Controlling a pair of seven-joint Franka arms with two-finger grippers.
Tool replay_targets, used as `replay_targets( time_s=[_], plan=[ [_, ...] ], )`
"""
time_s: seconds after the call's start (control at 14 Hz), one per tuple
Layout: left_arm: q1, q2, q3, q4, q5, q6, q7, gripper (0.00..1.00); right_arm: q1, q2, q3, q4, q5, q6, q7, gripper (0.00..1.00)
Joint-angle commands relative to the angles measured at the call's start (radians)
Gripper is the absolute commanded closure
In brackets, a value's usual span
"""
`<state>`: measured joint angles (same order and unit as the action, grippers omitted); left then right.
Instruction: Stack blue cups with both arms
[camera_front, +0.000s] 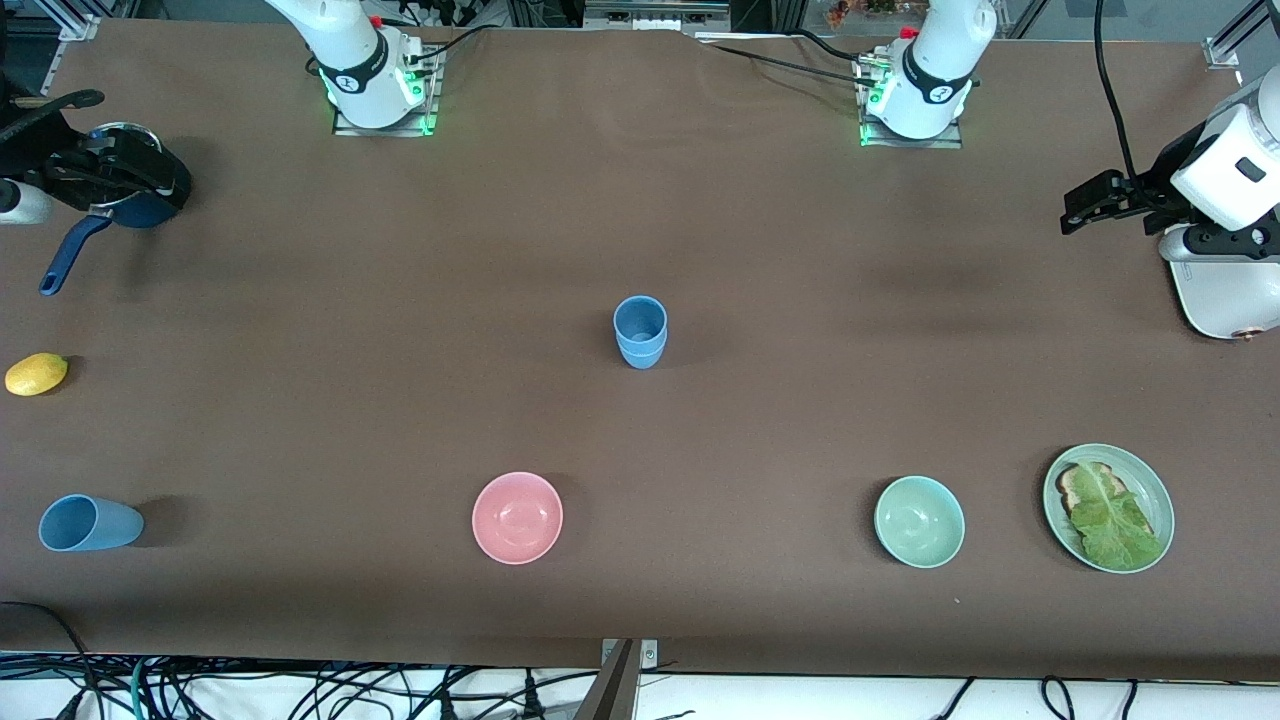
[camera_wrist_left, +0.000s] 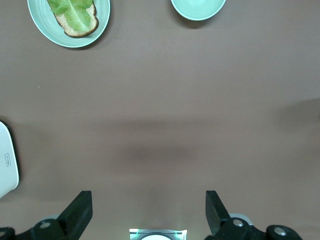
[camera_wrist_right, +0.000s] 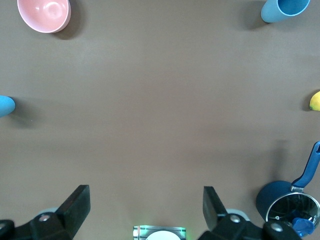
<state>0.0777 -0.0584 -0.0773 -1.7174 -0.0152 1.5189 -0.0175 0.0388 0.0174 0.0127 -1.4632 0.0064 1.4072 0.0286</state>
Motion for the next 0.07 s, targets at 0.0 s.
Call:
replay_targets(
  time_s=[0.0],
  plan=[
    [0.007, 0.011, -0.001, 0.025, -0.011, -0.022, 0.014, 0.0, -0.013, -0.01, 0.01, -0.011, 0.017, 0.007, -0.006, 0.0]
  ],
)
